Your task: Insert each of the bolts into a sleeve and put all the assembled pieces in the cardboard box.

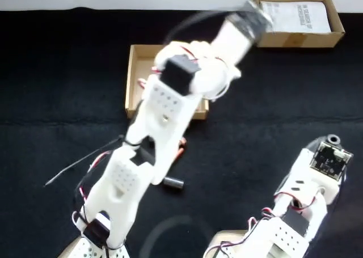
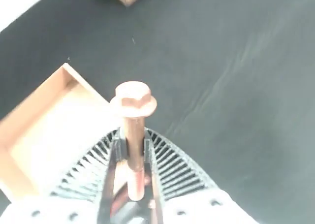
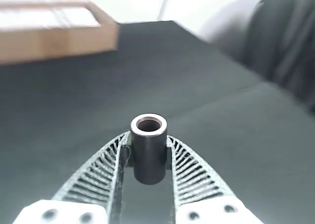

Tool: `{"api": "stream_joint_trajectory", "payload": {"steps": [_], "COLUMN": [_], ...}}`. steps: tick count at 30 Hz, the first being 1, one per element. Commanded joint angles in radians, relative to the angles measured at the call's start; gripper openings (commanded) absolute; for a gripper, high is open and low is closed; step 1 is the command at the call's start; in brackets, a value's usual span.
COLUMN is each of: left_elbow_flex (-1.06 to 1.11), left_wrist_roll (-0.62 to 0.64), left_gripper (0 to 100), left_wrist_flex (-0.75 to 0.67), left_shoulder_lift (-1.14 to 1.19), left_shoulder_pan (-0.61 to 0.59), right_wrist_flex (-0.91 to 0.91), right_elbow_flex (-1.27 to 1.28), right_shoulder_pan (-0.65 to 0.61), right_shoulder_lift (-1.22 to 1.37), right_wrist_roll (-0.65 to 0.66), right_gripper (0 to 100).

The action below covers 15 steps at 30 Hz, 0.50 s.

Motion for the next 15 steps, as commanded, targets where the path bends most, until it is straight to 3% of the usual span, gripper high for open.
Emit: {"api": "stream_joint_trajectory", "payload": {"steps": [1, 7, 15], "left_elbow_flex": [-0.048, -0.048, -0.05], "left_wrist_roll": [0.187, 0.301, 0.365], "left_gripper": [1, 1, 1], "left_wrist_flex": [0.003, 0.003, -0.051], "left_shoulder_lift": [-0.154, -0.222, -0.22], "left_shoulder_pan": [-0.008, -0.01, -0.008], "right_wrist_flex": [0.042, 0.381, 0.694], "right_elbow_flex": [-0.077, -0.246, -0.43], "right_shoulder_pan": [-0.101, -0.331, -0.719], "right_shoulder_lift": [-0.018, -0.018, -0.018], "right_wrist_roll": [-0.176, -0.344, -0.413], "right_gripper": [0.9, 0.8, 0.8]}}
